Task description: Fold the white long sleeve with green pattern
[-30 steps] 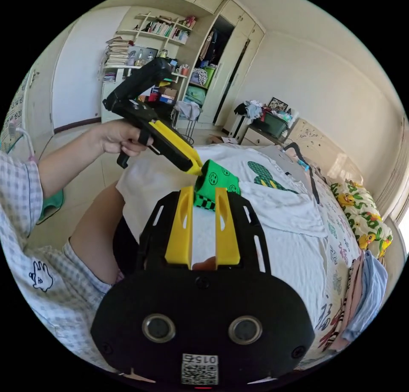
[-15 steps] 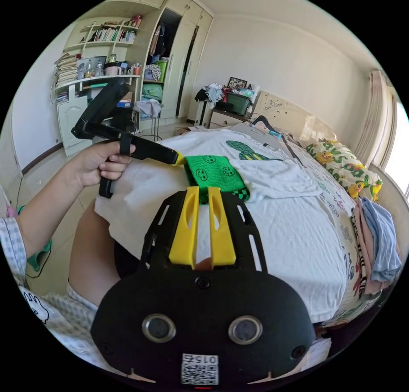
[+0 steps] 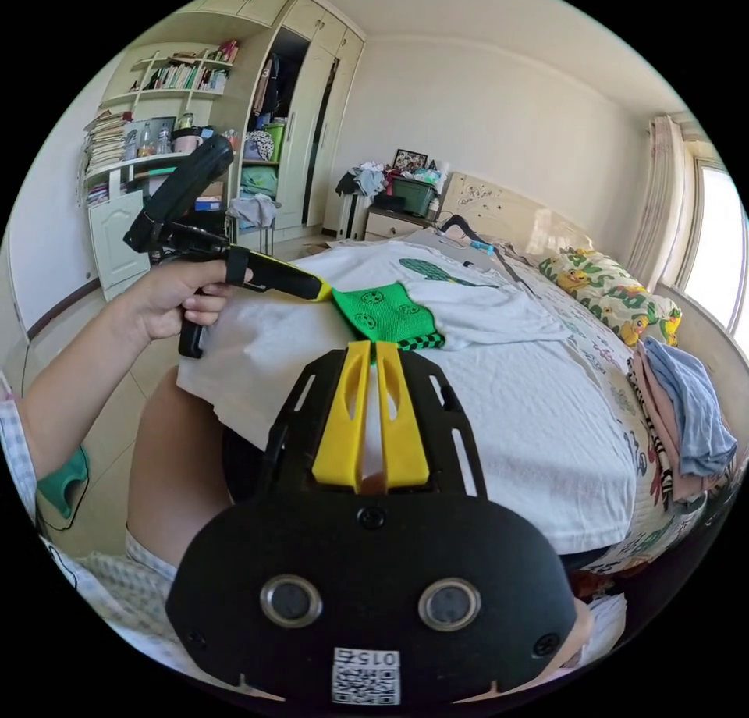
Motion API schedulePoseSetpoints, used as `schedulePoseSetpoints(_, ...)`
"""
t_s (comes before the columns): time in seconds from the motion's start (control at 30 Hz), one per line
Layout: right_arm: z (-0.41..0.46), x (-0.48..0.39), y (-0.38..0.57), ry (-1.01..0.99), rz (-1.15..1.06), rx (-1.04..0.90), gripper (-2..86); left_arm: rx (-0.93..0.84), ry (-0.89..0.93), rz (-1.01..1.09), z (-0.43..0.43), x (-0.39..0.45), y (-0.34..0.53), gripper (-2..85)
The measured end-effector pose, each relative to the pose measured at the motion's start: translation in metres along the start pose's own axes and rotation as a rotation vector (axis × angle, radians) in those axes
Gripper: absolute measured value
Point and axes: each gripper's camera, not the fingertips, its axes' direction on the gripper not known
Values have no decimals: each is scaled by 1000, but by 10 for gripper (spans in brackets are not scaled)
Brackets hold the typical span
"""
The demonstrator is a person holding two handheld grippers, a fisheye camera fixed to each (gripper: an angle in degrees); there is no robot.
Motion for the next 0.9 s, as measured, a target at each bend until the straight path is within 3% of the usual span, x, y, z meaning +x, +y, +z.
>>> schedulePoseSetpoints(0.13,-19,31,17,-68,19,49,16,77,-62,-36,-26,-6,15,-2)
schedulePoseSetpoints(0.33,-27,91,-21,-91,20,109,6,173,0,36,-47,27,-23,-1)
schedulePoseSetpoints(0.43,10,92,-60,-120,-76,-32,-3,60,47,78,1,46,-69,1)
schedulePoseSetpoints(0.63,85,80,-80,-80,-243,-334,-6,-204,-73,125,91,55,-102,-2)
schedulePoseSetpoints(0.73,82,82,-78,-86,-291,-311,-7,-244,-78,137,106,50,-91,-7)
schedulePoseSetpoints(0.9,73,97,-79,-153,-336,-317,-6,-216,61,137,90,34,-80,-5)
